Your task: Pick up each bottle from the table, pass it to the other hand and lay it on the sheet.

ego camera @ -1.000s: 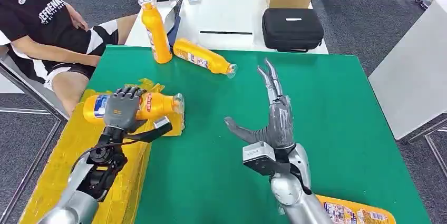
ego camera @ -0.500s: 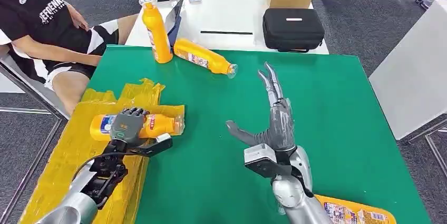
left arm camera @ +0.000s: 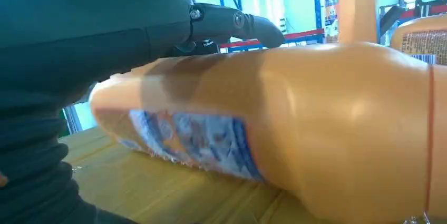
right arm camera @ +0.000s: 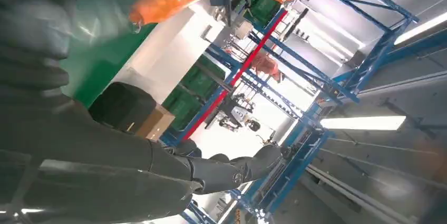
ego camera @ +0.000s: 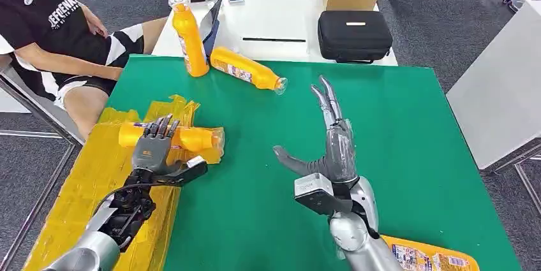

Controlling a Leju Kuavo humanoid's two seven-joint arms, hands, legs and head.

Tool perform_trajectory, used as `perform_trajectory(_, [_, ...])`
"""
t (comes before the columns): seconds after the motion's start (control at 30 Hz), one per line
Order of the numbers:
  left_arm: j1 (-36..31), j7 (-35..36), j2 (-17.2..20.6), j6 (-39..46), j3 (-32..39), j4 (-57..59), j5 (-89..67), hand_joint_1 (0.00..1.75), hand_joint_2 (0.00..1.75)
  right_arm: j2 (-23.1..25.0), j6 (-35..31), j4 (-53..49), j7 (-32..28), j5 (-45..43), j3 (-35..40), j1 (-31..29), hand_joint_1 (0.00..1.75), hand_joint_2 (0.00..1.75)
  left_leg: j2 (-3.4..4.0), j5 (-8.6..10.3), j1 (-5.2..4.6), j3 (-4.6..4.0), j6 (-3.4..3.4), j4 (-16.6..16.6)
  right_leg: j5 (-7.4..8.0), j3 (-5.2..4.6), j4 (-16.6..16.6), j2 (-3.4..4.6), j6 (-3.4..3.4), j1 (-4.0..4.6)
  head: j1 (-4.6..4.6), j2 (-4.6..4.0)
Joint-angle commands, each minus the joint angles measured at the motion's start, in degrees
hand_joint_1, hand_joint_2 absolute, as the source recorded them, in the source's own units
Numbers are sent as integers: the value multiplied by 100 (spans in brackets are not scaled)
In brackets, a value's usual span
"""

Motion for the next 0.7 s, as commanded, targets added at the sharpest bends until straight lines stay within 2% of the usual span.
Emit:
perform_trajectory(0.03, [-132,-10,-102,-34,160,352,12,0,175,-80,2,162,45,-10,-61,-126,0,175,0,-4,1,10,-8,-3,-4,10,-3,-4,-1,1,0,0])
perform_trajectory(0.2, [-132,-10,-102,-34,160,352,12,0,175,-80,2,162,45,-10,-61,-126,0,175,0,-4,1,10,-9,-2,-4,11,-3,-5,-2,1,0,0])
perform_trajectory(0.23, [-97,-226,-163,-56,302,260,287,0,175,-92,-8,169,50,-2,-59,-114,0,175,0,-18,9,31,-23,2,-17,34,-2,-11,-6,9,0,0])
perform_trajectory(0.37, [73,-997,-330,-265,678,-386,1337,0,175,-124,-22,209,105,103,-63,-59,0,175,-2,-5,3,8,-9,-2,-4,11,-4,-7,-1,3,0,0])
perform_trajectory(0.43, [390,-1361,-339,-684,666,-1391,2024,0,175,-130,-55,241,114,152,-97,-18,0,175,-5,-6,4,7,-9,0,-6,11,-4,-10,-1,4,0,0])
perform_trajectory(0.57, [1091,-2182,-232,-2114,532,-3558,3967,0,175,-131,-125,296,98,191,-191,70,0,175,2,-16,9,8,-12,6,-12,12,-2,-6,-1,9,0,0])
perform_trajectory(0.63, [1493,-3012,-107,-3387,664,-4637,5863,0,175,-232,-58,163,135,487,-191,182,0,175,11,-17,9,7,-12,6,-11,8,-2,3,-2,9,0,0])
perform_trajectory(0.67, [1670,-3508,-202,-4489,844,-5096,7037,0,175,-582,136,56,616,1378,-114,230,0,175,13,-27,12,19,-18,9,-20,20,1,3,-3,12,2,0])
perform_trajectory(0.7, [1847,-3423,-173,-5613,1094,-5326,8366,0,175,-732,320,-535,914,2647,-101,535,0,175,17,-24,11,12,-15,7,-16,14,-1,8,-3,11,2,0])
